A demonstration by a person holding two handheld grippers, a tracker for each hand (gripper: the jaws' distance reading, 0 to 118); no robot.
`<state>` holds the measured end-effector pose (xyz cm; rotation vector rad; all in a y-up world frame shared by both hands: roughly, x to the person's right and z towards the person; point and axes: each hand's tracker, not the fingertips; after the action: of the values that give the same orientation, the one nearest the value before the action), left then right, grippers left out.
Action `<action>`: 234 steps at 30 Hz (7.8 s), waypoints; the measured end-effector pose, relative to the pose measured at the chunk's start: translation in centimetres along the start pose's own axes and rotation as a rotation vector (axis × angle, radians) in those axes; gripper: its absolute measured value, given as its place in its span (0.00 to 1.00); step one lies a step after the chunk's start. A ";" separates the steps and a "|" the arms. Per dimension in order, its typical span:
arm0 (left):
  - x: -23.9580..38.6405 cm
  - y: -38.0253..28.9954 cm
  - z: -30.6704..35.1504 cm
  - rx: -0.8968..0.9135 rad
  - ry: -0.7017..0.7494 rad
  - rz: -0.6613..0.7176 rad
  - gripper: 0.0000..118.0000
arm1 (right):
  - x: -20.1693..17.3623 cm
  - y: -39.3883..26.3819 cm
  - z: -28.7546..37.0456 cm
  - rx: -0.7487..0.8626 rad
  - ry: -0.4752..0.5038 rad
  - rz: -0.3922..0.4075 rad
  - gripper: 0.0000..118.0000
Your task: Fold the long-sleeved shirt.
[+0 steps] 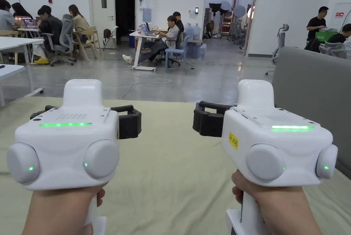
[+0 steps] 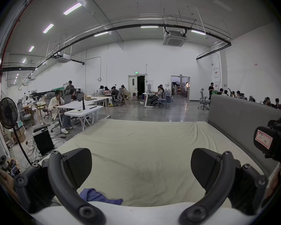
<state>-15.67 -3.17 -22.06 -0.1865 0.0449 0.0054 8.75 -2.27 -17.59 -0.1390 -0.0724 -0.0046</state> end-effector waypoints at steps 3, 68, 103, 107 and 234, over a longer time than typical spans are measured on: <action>0.0 0.1 -0.1 -0.005 -0.005 0.006 1.00 | 0.1 0.1 -0.1 -0.005 0.003 -0.006 1.00; 0.3 -1.3 -0.3 0.006 -0.022 -0.024 0.00 | 0.8 -1.2 1.4 -0.009 0.037 -0.037 0.00; -27.7 -21.6 -14.3 -0.717 0.183 0.314 0.98 | -19.2 -11.2 -11.2 -0.386 0.700 0.090 0.00; -26.3 -27.0 -17.8 -0.870 0.213 0.187 0.98 | -18.1 -12.6 -12.2 -0.437 0.684 0.058 0.00; -4.5 19.0 -36.4 -0.270 -0.316 0.422 0.00 | 8.5 17.2 -37.0 -0.535 0.205 -0.048 0.12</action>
<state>-21.93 8.69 -61.14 -0.4412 -0.2339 0.4631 20.04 9.60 -55.91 -0.6702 0.1329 -0.0862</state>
